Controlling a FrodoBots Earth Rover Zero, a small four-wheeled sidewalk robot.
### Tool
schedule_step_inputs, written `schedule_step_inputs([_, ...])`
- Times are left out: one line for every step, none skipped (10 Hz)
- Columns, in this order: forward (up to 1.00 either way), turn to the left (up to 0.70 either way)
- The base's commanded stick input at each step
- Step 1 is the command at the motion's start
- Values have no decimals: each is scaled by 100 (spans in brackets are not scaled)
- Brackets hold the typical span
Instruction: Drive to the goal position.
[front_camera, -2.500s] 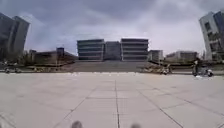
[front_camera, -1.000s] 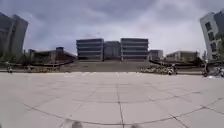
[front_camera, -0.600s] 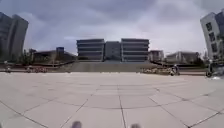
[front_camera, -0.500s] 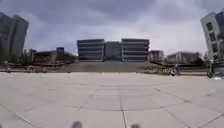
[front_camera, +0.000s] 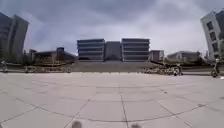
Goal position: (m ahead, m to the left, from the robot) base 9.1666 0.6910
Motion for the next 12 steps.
schedule_step_inputs([70, 0])
schedule_step_inputs([70, 0])
schedule_step_inputs([70, 0])
schedule_step_inputs([70, 0])
schedule_step_inputs([70, 0])
schedule_step_inputs([70, 0])
schedule_step_inputs([70, 0])
schedule_step_inputs([70, 0])
schedule_step_inputs([70, 0])
schedule_step_inputs([70, 0])
schedule_step_inputs([70, 0])
schedule_step_inputs([70, 0])
